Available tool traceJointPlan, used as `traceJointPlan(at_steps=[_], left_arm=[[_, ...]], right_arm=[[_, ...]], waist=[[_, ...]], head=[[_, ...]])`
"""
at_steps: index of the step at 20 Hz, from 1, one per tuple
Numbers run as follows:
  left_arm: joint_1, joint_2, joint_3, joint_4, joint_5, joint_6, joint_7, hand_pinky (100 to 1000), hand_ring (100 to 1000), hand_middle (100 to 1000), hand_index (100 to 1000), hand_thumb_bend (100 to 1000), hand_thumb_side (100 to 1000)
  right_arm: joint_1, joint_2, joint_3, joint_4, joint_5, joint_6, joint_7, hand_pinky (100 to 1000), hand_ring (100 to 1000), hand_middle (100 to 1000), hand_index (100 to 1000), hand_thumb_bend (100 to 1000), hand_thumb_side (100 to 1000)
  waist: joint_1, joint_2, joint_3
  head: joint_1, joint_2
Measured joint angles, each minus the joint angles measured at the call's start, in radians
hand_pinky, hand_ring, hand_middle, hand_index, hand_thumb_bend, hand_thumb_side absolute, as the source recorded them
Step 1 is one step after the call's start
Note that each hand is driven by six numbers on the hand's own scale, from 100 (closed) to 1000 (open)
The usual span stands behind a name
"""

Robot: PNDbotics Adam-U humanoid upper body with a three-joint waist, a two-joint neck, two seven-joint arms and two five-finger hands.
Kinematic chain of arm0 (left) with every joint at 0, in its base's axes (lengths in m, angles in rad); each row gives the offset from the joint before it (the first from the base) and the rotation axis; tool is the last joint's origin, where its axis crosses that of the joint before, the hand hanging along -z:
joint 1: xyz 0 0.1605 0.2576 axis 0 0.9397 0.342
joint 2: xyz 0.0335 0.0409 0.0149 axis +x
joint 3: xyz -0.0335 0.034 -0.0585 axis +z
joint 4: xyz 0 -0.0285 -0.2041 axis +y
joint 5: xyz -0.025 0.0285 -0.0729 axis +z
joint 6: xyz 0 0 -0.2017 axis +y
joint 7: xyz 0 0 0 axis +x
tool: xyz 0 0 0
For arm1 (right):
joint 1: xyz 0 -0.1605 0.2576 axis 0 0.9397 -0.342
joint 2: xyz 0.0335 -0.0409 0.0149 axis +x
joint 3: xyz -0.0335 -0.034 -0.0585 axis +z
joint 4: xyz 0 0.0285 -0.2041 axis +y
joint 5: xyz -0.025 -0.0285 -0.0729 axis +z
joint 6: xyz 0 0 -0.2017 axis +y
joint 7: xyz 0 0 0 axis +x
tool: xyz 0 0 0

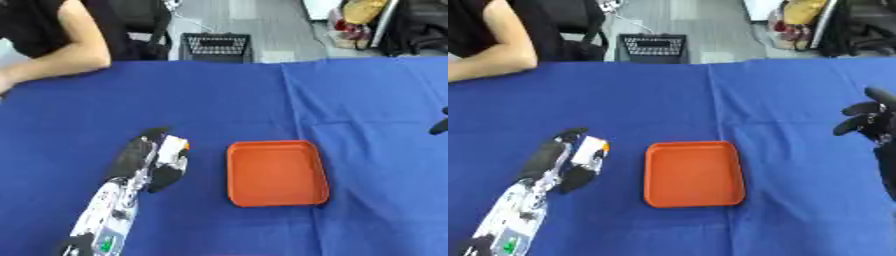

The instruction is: Pick up objects on the table and place them in the box.

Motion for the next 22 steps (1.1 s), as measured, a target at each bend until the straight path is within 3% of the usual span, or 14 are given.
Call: traceJointPlan(at_steps=[18,22], left_arm=[[0.011,0.0,-0.013,0.02,0.001,-0.014,-0.014,1000,1000,882,1000,286,689],[0.011,0.0,-0.016,0.022,0.001,-0.016,-0.017,1000,1000,787,1000,285,684]], right_arm=[[0.0,0.0,0.0,0.0,0.0,0.0,0.0,572,562,648,906,100,893],[0.0,0.0,0.0,0.0,0.0,0.0,0.0,572,562,648,906,100,893]], waist=[[0.0,0.0,-0.001],[0.0,0.0,-0.001]], head=[[0.0,0.0],[0.0,0.0]])
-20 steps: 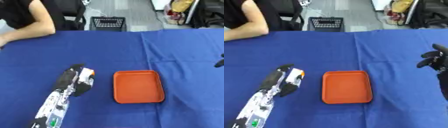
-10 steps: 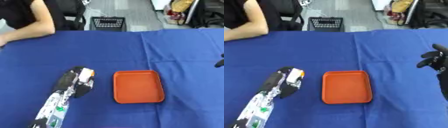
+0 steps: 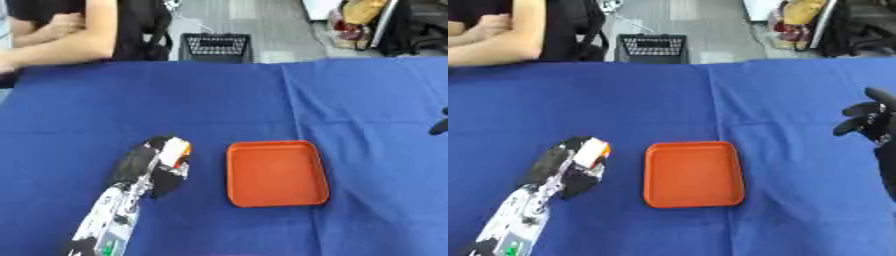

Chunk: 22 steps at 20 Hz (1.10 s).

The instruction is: Pick up objects on the table and place them in the box.

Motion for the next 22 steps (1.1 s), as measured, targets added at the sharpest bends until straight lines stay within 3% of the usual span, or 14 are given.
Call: traceJointPlan(at_steps=[4,10,15,22], left_arm=[[0.0,0.0,-0.003,0.005,-0.001,-0.005,-0.005,1000,1000,727,1000,282,667],[0.0,0.0,-0.009,0.007,-0.009,-0.011,-0.013,1000,1000,716,1000,264,594],[-0.001,0.0,-0.009,0.006,-0.016,-0.007,-0.017,1000,1000,691,1000,111,389],[-0.002,0.0,-0.009,-0.001,-0.02,0.007,-0.017,1000,1000,674,1000,100,264]], right_arm=[[0.0,0.0,0.0,0.0,0.0,0.0,0.0,572,562,648,906,100,893],[0.0,0.0,0.0,0.0,0.0,0.0,0.0,572,562,647,906,100,892],[0.0,0.0,0.0,0.0,0.0,0.0,0.0,572,562,647,906,100,892],[0.0,0.0,0.0,0.0,0.0,0.0,0.0,572,562,647,906,100,892]], waist=[[0.0,0.0,-0.001],[0.0,0.0,-0.002],[0.0,0.0,-0.002],[0.0,0.0,-0.002]], head=[[0.0,0.0],[0.0,0.0],[0.0,0.0],[0.0,-0.006]])
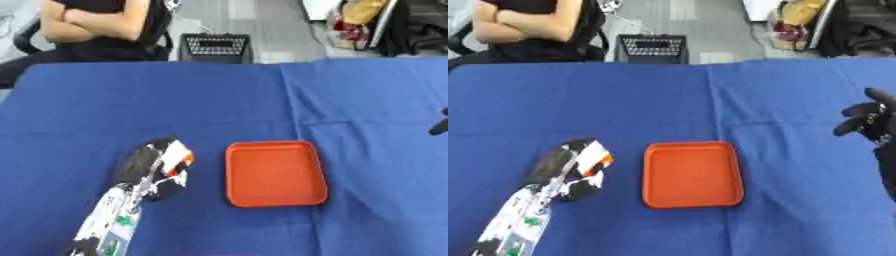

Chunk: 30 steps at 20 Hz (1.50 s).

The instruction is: Pick up objects on the table and place them in the box.

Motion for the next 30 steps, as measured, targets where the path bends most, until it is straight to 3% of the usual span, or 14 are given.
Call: traceJointPlan(at_steps=[4,5,6,13,20,30], left_arm=[[0.0,0.0,0.0,-0.002,0.0,0.008,0.005,1000,1000,669,1000,100,254],[0.0,0.0,0.0,-0.003,0.0,0.01,0.007,1000,1000,668,1000,100,300],[-0.001,0.0,0.0,-0.006,0.001,0.012,0.009,1000,1000,668,1000,100,250],[-0.038,0.011,-0.011,-0.111,0.048,0.007,0.022,1000,1000,667,1000,100,235],[-0.11,0.027,-0.065,-0.186,0.104,-0.018,-0.024,1000,1000,662,1000,100,229],[-0.181,0.044,-0.177,-0.185,0.115,-0.098,-0.113,1000,1000,645,984,100,233]], right_arm=[[0.0,0.0,0.0,0.0,0.0,0.0,0.0,572,562,647,906,100,892],[0.0,0.0,0.0,0.0,0.0,0.0,0.0,572,562,646,906,100,892],[0.0,0.0,0.0,0.0,0.0,0.0,0.0,572,562,646,906,100,892],[0.0,0.0,0.0,0.0,0.0,0.0,0.0,572,562,646,906,100,893],[0.0,0.0,0.001,0.0,-0.001,-0.001,0.003,572,562,646,906,100,894],[0.0,0.0,0.006,0.003,-0.001,0.001,0.009,572,562,646,906,100,895]], waist=[[0.0,0.0,0.0],[0.0,0.0,0.0],[0.0,0.0,0.0],[0.0,0.0,0.0],[0.001,0.0,-0.009],[0.005,0.0,-0.021]], head=[[0.0,0.0],[0.0,0.0],[0.0,0.0],[0.0,-0.001],[0.005,-0.001],[0.01,-0.001]])
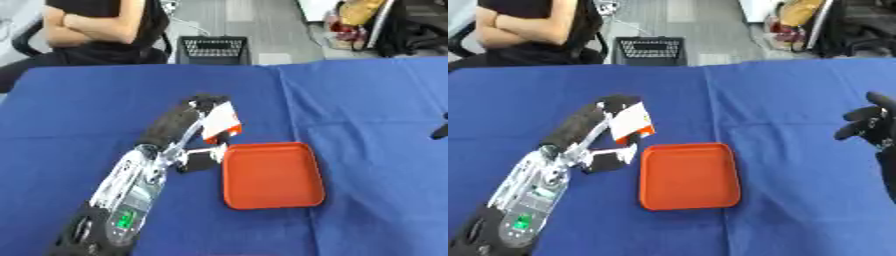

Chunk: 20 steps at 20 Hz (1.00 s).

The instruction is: Pick up objects on the table and place them in the box.

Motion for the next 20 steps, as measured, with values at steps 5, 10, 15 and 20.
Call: traceJointPlan(at_steps=[5,10,15,20], left_arm=[[-0.037,-0.004,-0.046,0.035,-0.018,-0.038,-0.027,1000,1000,646,983,100,237],[-0.055,-0.02,-0.078,0.055,-0.016,-0.08,-0.041,1000,1000,730,1000,388,628],[-0.04,-0.018,-0.083,0.051,0.002,-0.118,-0.043,1000,1000,770,1000,498,826],[-0.025,-0.017,-0.082,0.031,0.023,-0.129,-0.035,1000,1000,834,1000,536,910]], right_arm=[[0.0,0.0,0.0,0.002,0.0,0.0,0.003,572,562,646,906,100,895],[-0.001,0.0,0.0,0.002,0.0,0.001,0.007,572,562,646,906,100,895],[-0.001,0.0,0.0,0.002,0.0,0.0,0.007,572,562,646,907,100,893],[-0.001,0.0,0.0,0.002,0.0,0.0,0.008,572,562,646,907,100,895]], waist=[[0.0,0.0,-0.006],[0.0,0.0,-0.009],[0.001,0.0,-0.007],[0.001,0.0,-0.004]], head=[[0.007,0.0],[0.008,0.0],[0.008,0.0],[0.008,0.0]])
